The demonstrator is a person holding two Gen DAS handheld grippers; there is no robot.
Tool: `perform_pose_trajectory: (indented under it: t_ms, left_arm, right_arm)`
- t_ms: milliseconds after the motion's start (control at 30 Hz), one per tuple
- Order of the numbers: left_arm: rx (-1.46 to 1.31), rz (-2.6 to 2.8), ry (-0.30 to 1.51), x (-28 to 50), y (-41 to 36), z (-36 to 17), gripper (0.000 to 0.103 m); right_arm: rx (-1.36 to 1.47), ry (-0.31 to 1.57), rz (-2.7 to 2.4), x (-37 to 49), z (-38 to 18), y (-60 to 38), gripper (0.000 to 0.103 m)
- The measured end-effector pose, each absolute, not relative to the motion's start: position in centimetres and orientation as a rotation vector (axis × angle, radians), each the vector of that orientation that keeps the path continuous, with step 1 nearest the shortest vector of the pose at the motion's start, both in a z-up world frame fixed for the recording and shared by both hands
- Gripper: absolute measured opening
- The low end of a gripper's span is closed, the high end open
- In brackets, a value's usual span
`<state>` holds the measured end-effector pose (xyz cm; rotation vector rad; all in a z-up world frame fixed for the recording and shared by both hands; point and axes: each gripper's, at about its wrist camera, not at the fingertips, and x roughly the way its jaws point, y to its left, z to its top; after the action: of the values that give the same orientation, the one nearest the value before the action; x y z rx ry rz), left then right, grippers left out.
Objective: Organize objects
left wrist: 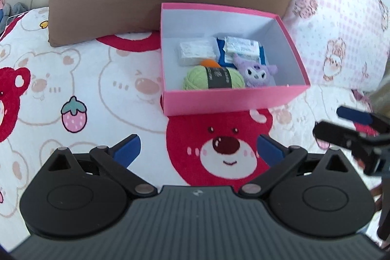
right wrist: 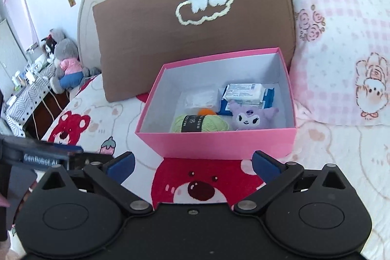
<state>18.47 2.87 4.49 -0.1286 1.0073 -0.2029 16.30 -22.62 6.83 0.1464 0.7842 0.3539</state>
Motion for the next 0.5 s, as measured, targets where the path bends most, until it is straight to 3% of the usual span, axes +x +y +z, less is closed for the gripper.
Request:
perform_pose_trajectory:
  t_ms: [500]
  left_arm:
    - [-0.074, -0.096, 1.069, 15.2, 2.2, 4.5, 0.103]
  right_arm:
    - [0.053, 0.823, 0.303, 13.4, 7.3, -21.8, 0.103]
